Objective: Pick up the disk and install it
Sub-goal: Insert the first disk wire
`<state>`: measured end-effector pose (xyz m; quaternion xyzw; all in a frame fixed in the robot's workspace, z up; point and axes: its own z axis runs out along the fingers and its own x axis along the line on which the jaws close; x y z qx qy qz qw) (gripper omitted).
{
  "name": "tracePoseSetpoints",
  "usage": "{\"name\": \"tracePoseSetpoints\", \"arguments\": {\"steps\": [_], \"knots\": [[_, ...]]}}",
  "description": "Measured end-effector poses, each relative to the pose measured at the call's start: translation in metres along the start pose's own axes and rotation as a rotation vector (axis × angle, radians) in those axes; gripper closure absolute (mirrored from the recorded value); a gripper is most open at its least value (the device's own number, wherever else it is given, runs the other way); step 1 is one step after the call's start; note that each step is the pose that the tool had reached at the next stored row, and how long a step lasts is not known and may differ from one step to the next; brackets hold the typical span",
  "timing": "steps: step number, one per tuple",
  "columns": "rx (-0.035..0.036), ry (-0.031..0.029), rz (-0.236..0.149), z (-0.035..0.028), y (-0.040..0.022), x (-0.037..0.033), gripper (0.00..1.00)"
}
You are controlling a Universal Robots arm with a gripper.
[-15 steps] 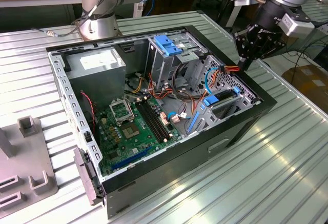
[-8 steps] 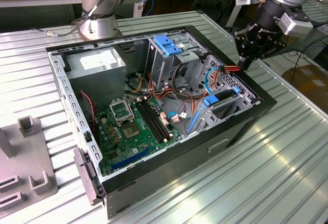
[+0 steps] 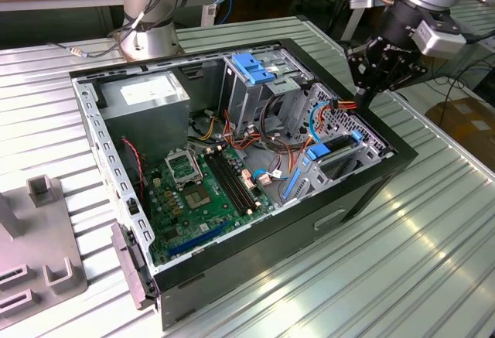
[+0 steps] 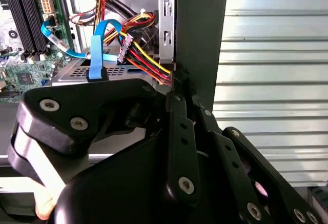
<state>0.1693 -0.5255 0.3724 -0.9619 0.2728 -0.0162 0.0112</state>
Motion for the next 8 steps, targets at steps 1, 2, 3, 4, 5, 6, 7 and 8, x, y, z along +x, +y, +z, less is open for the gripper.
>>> {"name": "tracePoseSetpoints", "arguments": {"steps": [1, 2, 3, 4, 5, 6, 7, 8], "knots": [[-0.0003, 0.0004, 0.013, 0.0, 0.0, 0.0, 0.83], [-0.0008, 0.0009, 0.032, 0.0, 0.0001, -0.0001, 0.83], [-0.0011, 0.0012, 0.045, 0.0, 0.0001, -0.0001, 0.83], [-0.0017, 0.0019, 0.065, 0.0, 0.0, -0.0001, 0.83], [-0.0021, 0.0022, 0.078, 0.0, 0.0, -0.0001, 0.83], [-0.0024, 0.0026, 0.089, 0.0, 0.0002, 0.0, 0.83], [-0.0024, 0.0026, 0.091, 0.0001, 0.0014, 0.0, 0.83], [-0.0025, 0.0027, 0.091, 0.0001, 0.002, -0.0001, 0.83]]}}
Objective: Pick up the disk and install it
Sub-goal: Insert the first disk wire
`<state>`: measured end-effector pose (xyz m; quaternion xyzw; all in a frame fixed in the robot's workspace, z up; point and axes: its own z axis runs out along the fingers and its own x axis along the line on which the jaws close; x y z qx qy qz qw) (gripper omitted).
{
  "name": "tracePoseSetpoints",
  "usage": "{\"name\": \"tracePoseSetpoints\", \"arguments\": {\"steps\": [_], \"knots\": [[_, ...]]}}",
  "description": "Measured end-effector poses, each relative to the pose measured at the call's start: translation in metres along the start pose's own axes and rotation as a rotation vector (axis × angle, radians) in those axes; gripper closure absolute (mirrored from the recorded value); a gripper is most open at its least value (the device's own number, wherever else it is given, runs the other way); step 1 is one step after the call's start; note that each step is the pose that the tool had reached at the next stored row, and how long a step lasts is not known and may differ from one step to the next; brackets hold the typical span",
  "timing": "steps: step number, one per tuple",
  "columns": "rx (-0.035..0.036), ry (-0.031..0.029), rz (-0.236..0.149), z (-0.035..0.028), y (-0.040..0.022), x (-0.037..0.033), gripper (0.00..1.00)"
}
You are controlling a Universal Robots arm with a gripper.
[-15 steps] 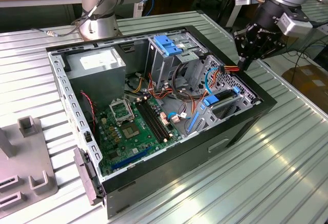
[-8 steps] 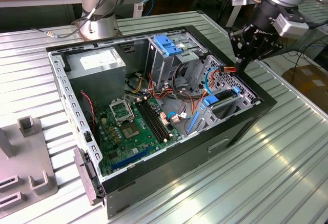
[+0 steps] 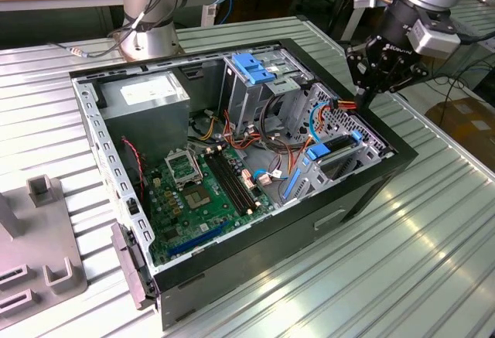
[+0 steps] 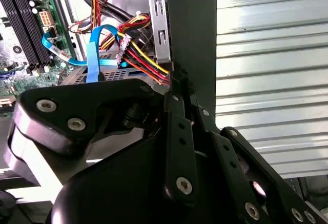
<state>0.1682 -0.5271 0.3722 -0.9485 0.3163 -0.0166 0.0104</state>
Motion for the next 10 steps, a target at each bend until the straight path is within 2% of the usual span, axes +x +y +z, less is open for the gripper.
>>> {"name": "tracePoseSetpoints", "arguments": {"steps": [5, 10], "knots": [[-0.0001, 0.0001, 0.006, -0.0001, 0.0038, -0.004, 0.83], [-0.0014, 0.0017, 0.063, 0.0004, 0.0042, -0.0045, 0.83]]}}
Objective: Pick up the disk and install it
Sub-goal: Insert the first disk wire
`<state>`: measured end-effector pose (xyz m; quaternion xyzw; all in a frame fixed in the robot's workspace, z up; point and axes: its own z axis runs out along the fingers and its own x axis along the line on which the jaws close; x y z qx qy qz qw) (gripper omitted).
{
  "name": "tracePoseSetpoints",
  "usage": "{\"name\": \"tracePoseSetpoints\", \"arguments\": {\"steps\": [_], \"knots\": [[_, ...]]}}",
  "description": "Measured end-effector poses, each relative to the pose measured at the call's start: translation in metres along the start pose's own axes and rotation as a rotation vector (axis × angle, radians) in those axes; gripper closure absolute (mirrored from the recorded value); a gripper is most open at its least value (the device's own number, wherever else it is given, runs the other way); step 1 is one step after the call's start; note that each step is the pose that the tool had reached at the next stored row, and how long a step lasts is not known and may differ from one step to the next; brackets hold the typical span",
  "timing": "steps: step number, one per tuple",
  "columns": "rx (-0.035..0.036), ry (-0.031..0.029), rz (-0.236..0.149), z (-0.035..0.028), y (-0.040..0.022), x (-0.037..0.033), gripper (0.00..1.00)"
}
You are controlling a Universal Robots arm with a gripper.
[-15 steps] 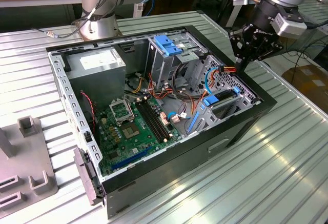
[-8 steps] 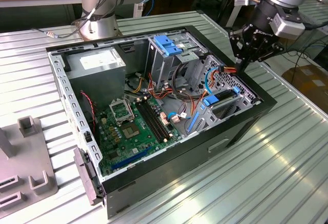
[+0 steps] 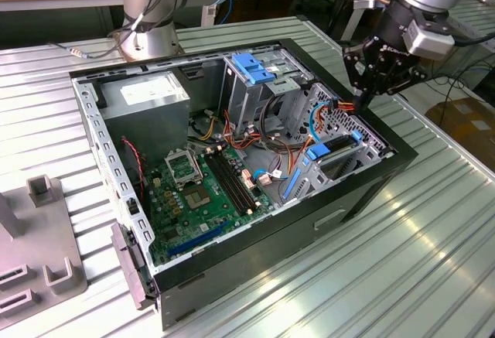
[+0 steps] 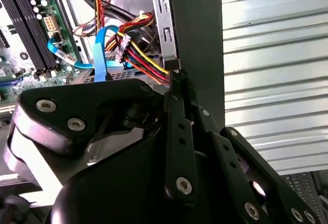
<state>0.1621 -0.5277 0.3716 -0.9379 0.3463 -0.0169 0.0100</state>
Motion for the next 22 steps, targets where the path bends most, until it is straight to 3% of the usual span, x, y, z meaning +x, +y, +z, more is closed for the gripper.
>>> {"name": "tracePoseSetpoints", "arguments": {"steps": [3, 5, 11, 16, 20, 22], "knots": [[-0.0002, 0.0003, 0.003, -0.0003, 0.0057, -0.0066, 0.83], [-0.0006, 0.0006, 0.017, -0.0002, 0.0061, -0.0069, 0.83], [-0.0031, 0.0037, 0.119, 0.0001, 0.0061, -0.007, 0.83], [-0.0069, 0.0084, 0.273, 0.0007, 0.0061, -0.007, 0.83], [-0.007, 0.0086, 0.279, 0.0007, 0.0089, -0.01, 0.83], [-0.0078, 0.0095, 0.312, 0.0011, 0.0089, -0.0101, 0.83]]}}
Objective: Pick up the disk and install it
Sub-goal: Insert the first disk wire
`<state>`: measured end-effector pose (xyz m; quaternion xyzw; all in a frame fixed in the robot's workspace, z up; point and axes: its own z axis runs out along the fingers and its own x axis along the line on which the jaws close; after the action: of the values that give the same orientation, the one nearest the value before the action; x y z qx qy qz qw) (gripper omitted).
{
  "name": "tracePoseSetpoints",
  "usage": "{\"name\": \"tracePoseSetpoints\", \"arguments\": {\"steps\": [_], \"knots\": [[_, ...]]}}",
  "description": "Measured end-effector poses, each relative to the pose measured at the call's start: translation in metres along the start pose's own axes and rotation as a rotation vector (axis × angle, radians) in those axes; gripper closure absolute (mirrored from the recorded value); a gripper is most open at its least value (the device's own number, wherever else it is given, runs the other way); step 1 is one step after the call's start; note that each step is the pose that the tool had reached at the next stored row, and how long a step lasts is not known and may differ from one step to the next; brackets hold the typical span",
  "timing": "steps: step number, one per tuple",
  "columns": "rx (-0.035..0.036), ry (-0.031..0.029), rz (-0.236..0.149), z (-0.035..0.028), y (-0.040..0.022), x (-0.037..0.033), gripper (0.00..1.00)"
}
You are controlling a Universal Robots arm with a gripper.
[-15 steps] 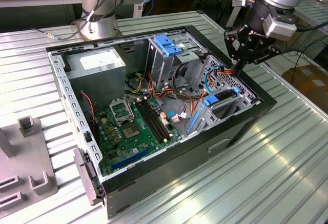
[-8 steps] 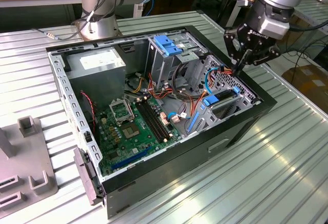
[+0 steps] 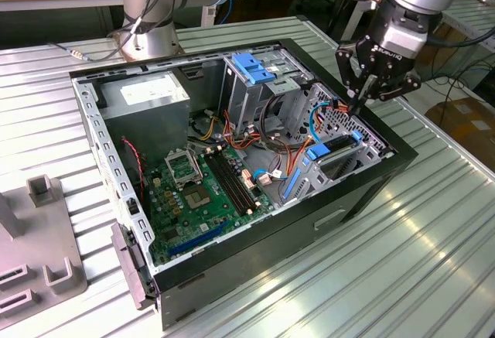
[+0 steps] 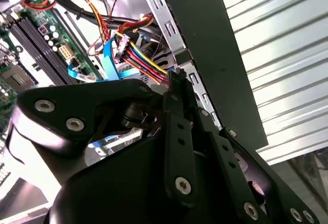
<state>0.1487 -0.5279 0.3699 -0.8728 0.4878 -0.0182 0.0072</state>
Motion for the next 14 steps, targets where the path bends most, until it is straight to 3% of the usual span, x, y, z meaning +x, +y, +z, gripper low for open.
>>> {"name": "tracePoseSetpoints", "arguments": {"steps": [6, 11, 14], "knots": [[-0.0029, 0.0035, 0.112, 0.0013, 0.0001, 0.0, 0.83], [-0.0064, 0.0078, 0.252, 0.003, -0.0001, 0.0001, 0.83], [-0.0064, 0.0077, 0.254, 0.0036, 0.0028, 0.0048, 0.83]]}}
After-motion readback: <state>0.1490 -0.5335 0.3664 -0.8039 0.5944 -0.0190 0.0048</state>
